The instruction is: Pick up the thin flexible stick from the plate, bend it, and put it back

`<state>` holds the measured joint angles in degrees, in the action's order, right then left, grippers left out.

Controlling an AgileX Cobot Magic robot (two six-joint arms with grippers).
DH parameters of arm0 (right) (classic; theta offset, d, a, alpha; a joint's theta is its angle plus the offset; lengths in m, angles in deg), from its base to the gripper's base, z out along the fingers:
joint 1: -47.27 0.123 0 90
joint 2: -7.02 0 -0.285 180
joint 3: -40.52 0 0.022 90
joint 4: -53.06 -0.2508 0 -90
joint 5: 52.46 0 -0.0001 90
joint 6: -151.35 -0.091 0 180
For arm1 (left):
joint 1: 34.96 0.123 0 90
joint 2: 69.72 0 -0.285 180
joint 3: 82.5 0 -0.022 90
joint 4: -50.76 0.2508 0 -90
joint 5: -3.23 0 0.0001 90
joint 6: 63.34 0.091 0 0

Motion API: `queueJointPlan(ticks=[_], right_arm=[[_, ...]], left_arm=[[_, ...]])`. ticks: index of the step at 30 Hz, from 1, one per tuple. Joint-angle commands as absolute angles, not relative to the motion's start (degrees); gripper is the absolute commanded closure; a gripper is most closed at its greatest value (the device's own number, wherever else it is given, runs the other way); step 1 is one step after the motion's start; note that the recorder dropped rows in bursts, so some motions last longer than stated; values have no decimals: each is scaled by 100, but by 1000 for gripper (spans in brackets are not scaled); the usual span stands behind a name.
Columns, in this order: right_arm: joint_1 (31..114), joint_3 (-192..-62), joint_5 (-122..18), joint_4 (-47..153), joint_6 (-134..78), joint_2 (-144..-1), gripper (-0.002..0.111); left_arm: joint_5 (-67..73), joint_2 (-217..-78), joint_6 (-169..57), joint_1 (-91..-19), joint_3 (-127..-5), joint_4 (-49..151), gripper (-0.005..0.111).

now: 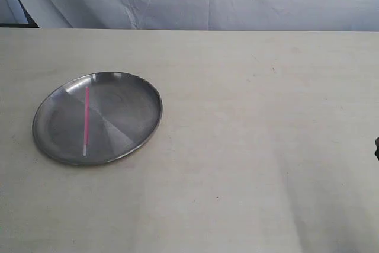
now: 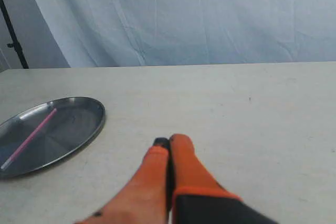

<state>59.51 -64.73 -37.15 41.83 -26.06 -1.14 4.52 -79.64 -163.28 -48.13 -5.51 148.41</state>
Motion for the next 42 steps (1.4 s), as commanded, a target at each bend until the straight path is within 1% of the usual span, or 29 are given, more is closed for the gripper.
queueJointPlan(ticks=[1, 4, 9, 16, 20, 21, 24, 27, 30, 32, 34, 37, 38, 40, 42], right_arm=[[5932, -6456, -3766, 4189, -2585, -77, 109], [5932, -6456, -3961, 4152, -2585, -77, 109], [5932, -6456, -4897, 2848, -2585, -77, 109], [5932, -6731, -7348, 1036, -2998, -77, 109], [5932, -7157, -8039, 1207, -2896, -77, 109], [5932, -7320, -8409, 1375, -2711, -107, 109], [5932, -7791, -9343, 1828, -2148, -585, 109], [5932, -8361, -9709, 2505, -1865, -1195, 109], [5932, -9007, -9630, 2859, -1299, -1943, 109], [5932, -9403, -9500, 2859, -1381, -2437, 109], [5932, -9796, -9133, 2971, -1890, -2956, 109], [5932, -10354, -8405, 3374, -3265, -3997, 109], [5932, -10585, -7961, 3910, -3808, -4390, 109], [6018, -11141, -6854, 5774, -4960, -5158, 109], [6416, -11758, -5751, 7632, -6387, -6126, 109]], left_arm=[[468, -7955, -16333, -4816, -528, 14851, 107], [468, -7955, -16333, -4816, -528, 14851, 107], [468, -7955, -16333, -4816, -528, 14951, 107], [468, -7955, -16333, -4816, -528, 14951, 107], [468, -7955, -16333, -4816, -528, 14951, 107], [468, -7955, -16333, -4816, -528, 14951, 107], [468, -7955, -16333, -4816, -528, 14951, 107], [468, -7955, -16333, -4816, -528, 14951, 107], [468, -7955, -16333, -4816, -528, 14951, 107], [468, -7955, -16333, -4816, -528, 14951, 107], [468, -7955, -16333, -4816, -528, 14977, 107], [468, -7955, -16333, -4816, -528, 14977, 107], [468, -7955, -16333, -4816, -528, 14977, 107], [468, -7955, -16333, -4816, -528, 14977, 107], [467, -7955, -16333, -4816, -528, 14977, 107]])
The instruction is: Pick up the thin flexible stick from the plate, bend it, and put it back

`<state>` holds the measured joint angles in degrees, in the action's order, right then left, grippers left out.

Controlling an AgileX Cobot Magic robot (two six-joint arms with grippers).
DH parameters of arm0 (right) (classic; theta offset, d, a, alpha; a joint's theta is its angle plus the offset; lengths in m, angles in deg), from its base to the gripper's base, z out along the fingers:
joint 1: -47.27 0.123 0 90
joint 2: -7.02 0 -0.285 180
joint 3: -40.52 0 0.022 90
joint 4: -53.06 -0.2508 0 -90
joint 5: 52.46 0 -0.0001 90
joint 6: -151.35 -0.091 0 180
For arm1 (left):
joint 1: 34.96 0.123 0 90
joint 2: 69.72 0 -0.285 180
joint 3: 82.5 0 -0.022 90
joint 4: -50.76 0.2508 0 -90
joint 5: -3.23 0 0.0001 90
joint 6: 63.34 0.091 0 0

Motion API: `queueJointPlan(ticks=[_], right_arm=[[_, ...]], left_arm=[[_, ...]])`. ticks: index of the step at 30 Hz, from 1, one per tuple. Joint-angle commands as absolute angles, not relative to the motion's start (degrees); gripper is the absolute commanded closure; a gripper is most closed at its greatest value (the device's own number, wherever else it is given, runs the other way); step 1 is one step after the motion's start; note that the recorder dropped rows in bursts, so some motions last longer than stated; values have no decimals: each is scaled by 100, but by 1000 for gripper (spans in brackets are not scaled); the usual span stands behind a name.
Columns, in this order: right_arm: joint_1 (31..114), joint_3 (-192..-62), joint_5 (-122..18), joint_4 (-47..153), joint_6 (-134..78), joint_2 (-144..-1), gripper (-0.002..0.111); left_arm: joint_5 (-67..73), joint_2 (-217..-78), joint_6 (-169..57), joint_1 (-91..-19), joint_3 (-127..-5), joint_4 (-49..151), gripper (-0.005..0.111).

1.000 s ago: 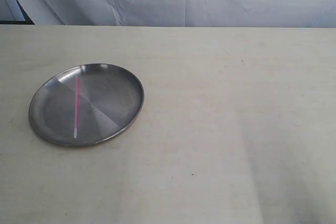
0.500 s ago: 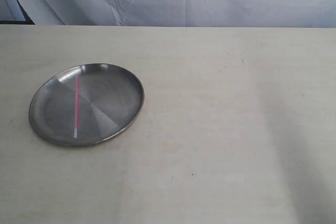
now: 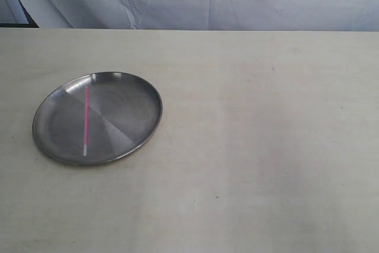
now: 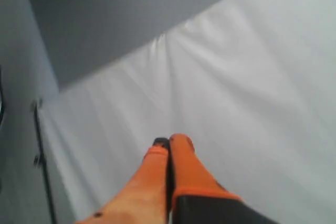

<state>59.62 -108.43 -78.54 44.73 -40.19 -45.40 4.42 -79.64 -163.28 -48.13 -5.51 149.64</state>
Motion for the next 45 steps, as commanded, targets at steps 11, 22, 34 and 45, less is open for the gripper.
queueJointPlan(ticks=[11, 22, 34, 45], right_arm=[[8911, -15128, -1205, 6780, -4769, -10775, 109], [9299, -17939, 336, 4586, -4049, -13411, 109], [9591, -18550, -209, 5436, -4114, -14362, 56], [9591, -18550, 15, 5900, -4124, -14784, 63]], left_arm=[[465, -7955, -16333, -4816, -528, 14977, 107], [465, -7955, -16333, -4816, -528, 14977, 107], [462, -7955, -16333, -4816, -528, 14999, 107], [462, -7955, -16333, -4816, -528, 14999, 107]])
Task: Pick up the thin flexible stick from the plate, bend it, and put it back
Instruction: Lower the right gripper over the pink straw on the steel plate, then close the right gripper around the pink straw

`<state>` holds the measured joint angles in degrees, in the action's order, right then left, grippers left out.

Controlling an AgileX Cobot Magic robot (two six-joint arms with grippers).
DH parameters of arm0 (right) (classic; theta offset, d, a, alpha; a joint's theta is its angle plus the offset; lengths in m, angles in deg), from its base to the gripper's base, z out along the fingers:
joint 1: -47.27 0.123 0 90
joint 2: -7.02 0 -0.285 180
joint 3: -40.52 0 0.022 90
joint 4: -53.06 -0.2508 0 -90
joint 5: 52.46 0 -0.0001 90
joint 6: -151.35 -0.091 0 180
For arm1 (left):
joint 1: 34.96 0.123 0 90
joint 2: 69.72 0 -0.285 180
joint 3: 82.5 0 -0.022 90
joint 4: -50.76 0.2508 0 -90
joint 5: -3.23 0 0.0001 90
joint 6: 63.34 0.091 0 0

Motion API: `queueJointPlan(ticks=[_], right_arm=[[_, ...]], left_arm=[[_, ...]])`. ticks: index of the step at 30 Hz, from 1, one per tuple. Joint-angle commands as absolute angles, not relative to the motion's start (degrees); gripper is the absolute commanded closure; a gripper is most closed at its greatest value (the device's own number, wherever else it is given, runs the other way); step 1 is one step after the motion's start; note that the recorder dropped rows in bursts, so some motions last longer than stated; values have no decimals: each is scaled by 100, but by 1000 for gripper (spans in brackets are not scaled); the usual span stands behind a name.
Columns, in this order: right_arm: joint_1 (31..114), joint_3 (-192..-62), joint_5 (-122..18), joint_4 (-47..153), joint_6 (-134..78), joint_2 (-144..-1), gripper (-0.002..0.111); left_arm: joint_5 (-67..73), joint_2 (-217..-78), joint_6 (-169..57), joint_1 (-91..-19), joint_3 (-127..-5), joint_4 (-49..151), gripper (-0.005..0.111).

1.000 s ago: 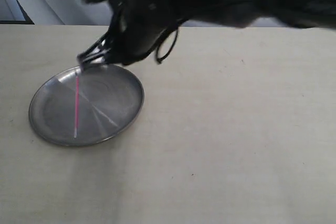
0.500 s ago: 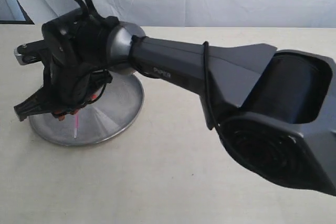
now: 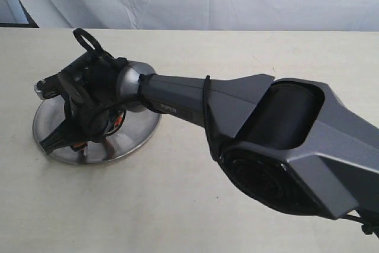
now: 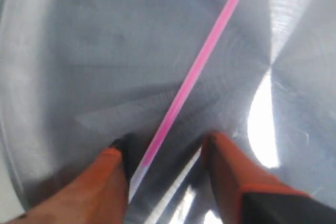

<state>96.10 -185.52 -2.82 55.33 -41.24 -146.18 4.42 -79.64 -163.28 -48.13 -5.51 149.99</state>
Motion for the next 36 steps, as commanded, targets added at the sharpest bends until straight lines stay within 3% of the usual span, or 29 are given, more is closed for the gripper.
queueJointPlan(ticks=[1, 3, 8, 36], right_arm=[[9591, -18550, 93, 5915, -4124, -14800, 65], [9591, -18550, 193, 5915, -4124, -14829, 74], [9591, -18550, 336, 5883, -4113, -14843, 109], [9591, -18550, 933, 6458, -4233, -14228, 109]], left_arm=[[462, -7955, -16333, -4816, -528, 14999, 107], [462, -7955, -16333, -4816, -528, 14999, 107], [462, -7955, -16333, -4816, -528, 14999, 107], [471, -7955, -16333, -4816, -528, 15070, 107]])
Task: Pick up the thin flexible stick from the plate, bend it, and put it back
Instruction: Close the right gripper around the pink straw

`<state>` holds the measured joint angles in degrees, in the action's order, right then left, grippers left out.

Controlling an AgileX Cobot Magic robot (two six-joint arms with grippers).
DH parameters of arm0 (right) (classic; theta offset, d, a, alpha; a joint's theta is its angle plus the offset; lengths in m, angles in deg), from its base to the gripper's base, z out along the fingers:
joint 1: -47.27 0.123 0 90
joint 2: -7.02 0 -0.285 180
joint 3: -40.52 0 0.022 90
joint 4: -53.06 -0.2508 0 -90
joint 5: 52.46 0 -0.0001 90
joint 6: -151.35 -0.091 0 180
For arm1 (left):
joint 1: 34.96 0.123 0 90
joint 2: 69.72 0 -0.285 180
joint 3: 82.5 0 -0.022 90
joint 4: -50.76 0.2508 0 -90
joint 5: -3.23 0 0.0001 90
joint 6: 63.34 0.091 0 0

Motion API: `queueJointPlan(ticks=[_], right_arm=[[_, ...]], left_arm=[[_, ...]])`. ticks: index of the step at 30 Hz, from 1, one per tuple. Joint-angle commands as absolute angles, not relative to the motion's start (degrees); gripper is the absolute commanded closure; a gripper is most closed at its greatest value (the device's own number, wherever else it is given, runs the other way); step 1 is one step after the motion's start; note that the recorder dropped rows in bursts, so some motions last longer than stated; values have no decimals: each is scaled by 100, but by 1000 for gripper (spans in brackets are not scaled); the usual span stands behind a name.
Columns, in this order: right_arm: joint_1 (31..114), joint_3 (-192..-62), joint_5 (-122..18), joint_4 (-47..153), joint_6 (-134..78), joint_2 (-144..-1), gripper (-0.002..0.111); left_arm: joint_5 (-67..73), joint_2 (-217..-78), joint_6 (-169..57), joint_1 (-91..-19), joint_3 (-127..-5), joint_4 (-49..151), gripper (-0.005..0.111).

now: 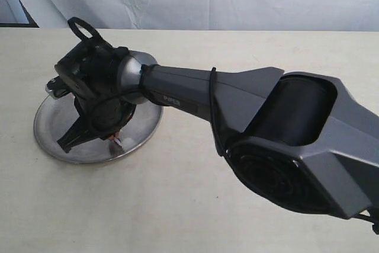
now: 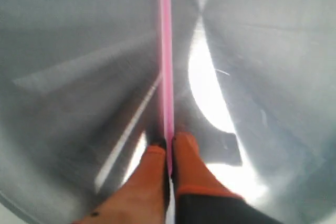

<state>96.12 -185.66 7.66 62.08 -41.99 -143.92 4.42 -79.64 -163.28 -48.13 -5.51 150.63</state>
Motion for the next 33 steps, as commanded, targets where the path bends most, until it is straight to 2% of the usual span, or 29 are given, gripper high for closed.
queueJointPlan(ticks=[1, 33], right_arm=[[9591, -18550, 948, 6500, -4233, -14173, 109], [9591, -18540, 1722, 6802, -4189, -13883, 109]], left_arm=[[471, -7955, -16333, -4816, -528, 15070, 107], [471, -7955, -16333, -4816, -528, 15070, 107]])
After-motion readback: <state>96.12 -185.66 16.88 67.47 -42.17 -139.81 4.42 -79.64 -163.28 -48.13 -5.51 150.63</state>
